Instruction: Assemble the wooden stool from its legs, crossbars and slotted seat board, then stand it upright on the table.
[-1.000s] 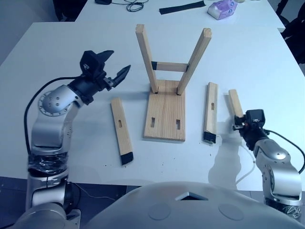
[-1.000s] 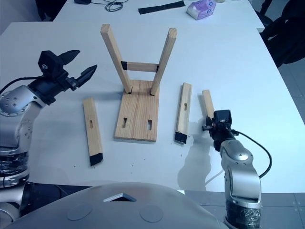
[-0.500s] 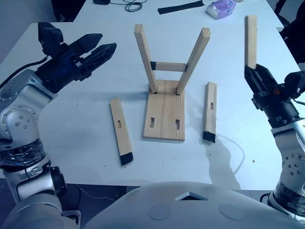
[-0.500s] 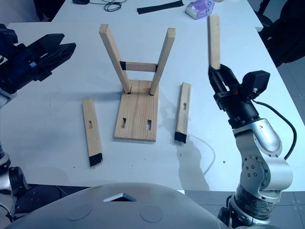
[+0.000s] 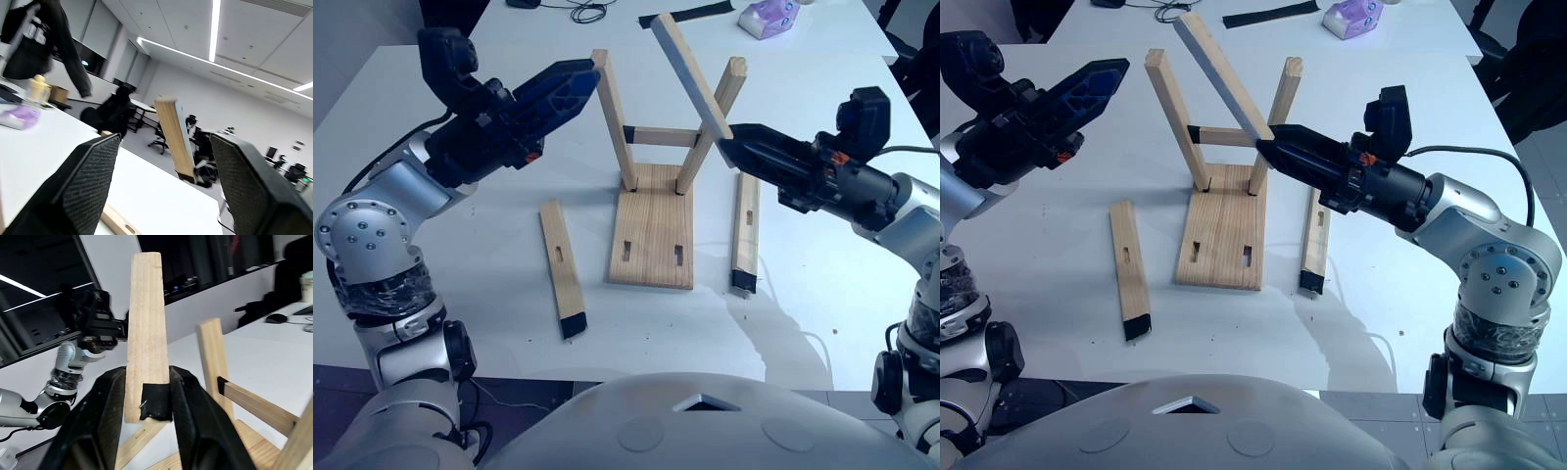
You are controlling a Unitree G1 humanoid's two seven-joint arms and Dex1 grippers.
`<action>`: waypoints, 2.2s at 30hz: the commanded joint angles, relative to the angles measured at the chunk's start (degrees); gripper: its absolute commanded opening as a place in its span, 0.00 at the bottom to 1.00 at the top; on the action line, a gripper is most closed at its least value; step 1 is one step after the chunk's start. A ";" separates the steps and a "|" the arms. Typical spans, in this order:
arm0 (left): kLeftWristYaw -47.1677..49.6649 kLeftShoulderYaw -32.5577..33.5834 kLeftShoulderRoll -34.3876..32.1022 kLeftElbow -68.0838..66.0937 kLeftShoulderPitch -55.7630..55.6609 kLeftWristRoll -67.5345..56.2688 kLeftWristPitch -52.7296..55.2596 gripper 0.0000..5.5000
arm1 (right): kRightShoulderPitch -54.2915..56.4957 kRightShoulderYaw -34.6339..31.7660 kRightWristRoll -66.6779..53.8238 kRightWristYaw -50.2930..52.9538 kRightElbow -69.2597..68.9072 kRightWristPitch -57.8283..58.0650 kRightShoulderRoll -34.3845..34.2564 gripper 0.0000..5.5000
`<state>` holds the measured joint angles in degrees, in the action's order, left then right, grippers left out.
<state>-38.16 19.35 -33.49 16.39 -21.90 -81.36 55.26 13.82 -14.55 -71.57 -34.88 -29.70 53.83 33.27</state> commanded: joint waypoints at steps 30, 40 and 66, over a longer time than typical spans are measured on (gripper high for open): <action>-11.16 -11.35 1.37 -0.61 -4.59 11.98 -1.69 0.62 | -1.23 11.81 8.48 -4.66 -2.71 -6.59 -1.89 0.24; -15.36 -11.11 0.11 1.66 -4.18 7.53 0.92 0.62 | -1.65 11.48 7.06 -7.23 -2.55 -5.99 -0.16 0.24; -16.93 -11.84 0.85 0.49 -5.24 7.87 -0.11 0.25 | -1.26 11.67 6.59 -10.60 -2.21 -6.25 2.57 0.24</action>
<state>-54.43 8.12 -33.06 17.37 -26.31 -73.05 54.36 11.67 -2.62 -65.27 -46.44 -32.25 47.71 36.00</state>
